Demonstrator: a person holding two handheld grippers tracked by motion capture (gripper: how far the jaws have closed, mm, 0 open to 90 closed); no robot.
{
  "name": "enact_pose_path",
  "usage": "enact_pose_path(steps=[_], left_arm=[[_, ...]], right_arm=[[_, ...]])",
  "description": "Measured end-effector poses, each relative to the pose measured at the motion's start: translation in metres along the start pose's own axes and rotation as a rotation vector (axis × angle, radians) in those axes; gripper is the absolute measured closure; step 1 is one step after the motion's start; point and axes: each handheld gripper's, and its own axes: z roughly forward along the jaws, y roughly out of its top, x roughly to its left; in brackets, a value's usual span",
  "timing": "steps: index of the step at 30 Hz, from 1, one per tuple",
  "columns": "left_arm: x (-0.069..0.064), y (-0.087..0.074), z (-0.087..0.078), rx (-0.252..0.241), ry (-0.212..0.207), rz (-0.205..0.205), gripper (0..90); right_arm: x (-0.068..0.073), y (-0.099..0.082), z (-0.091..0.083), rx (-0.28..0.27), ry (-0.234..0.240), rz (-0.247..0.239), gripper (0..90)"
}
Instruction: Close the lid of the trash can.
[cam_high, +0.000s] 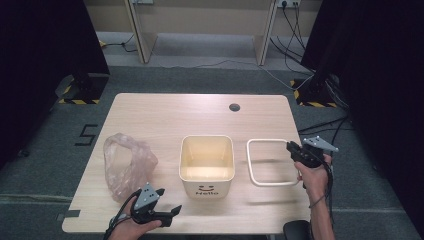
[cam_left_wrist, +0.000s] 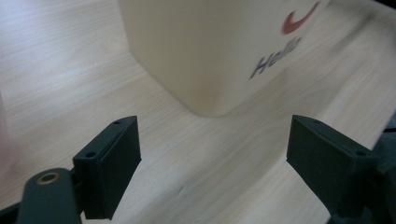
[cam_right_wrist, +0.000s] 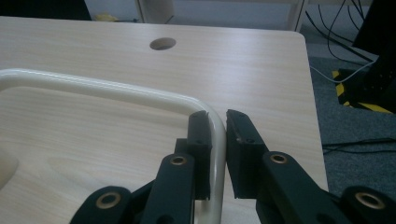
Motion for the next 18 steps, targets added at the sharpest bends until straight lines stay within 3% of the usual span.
enact_pose_path(steps=[1, 2, 4, 12, 18], left_arm=[[-0.002, 0.002, -0.002, -0.009, -0.004, 0.007, 17.6], [-0.006, 0.006, -0.005, -0.015, 0.018, 0.041, 17.9], [-0.007, 0.008, -0.006, -0.018, 0.029, 0.054, 17.9], [-0.015, 0.025, -0.013, -0.058, 0.024, 0.081, 17.7], [-0.019, 0.026, -0.008, -0.048, 0.048, 0.105, 17.7]], right_arm=[[0.001, 0.002, -0.001, -0.005, 0.003, -0.002, 80.5], [0.002, 0.006, -0.003, -0.016, 0.012, 0.004, 80.4], [0.002, 0.008, -0.004, -0.022, 0.018, 0.006, 80.5], [0.007, 0.029, -0.013, -0.065, 0.047, -0.001, 80.5], [0.015, 0.043, -0.017, -0.1, 0.085, 0.006, 80.5]])
